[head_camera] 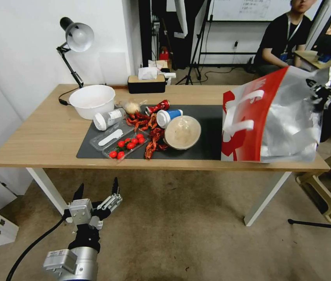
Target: Pick up the food delivery bag from the floor and place it on the table.
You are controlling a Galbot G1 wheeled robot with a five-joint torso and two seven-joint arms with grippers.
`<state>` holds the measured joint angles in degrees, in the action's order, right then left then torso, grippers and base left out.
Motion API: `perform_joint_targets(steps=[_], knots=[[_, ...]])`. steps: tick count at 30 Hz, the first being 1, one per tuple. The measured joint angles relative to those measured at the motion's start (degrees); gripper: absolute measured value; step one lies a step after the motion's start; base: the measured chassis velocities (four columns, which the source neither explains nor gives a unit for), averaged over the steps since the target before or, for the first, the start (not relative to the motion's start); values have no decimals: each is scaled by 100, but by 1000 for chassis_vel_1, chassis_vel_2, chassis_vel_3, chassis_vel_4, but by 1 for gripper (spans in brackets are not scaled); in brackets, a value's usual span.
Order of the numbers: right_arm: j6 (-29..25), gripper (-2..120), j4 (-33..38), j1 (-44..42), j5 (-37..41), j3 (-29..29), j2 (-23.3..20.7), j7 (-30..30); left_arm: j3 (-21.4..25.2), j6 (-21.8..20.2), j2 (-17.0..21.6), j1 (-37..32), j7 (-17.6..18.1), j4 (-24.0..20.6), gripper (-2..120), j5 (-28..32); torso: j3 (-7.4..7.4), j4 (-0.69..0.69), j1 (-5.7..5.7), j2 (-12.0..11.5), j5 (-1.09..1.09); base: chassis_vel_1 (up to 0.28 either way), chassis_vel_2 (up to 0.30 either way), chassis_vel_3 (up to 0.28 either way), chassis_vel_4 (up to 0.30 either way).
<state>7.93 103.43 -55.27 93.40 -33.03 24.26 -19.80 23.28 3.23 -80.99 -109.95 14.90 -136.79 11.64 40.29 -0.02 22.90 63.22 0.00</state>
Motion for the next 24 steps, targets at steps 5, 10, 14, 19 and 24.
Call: perform_joint_targets(steps=[5, 10, 14, 19, 24], knots=[[-54, 48, -26, 116, -42, 102, 49, 95, 10, 3, 8, -3, -1, -1, 100, -1, 0, 1, 0, 0, -1, 0, 0, 0, 0], [-71, 72, -69, 257, -134, 237, 101, 227, 13, 4, 15, -7, -1, -2, 100, -1, 0, 1, 0, 0, 0, 0, 0, 0, 0], [-54, 85, 14, 232, -264, 276, 128, 393, 13, 4, 26, -3, 4, 11, 100, 8, 0, 0, 0, 0, -1, 0, 0, 0, 0], [-28, 98, 141, 152, -349, 277, 137, 487, 16, 6, 37, 8, 8, 17, 100, 23, 0, 0, 0, 0, 0, 0, 0, 0, 0], [-8, 100, 198, 27, -404, 189, 108, 670, 23, 7, 38, 20, 13, 17, 100, 31, 0, 0, 0, 0, -1, 0, 0, 0, 0]])
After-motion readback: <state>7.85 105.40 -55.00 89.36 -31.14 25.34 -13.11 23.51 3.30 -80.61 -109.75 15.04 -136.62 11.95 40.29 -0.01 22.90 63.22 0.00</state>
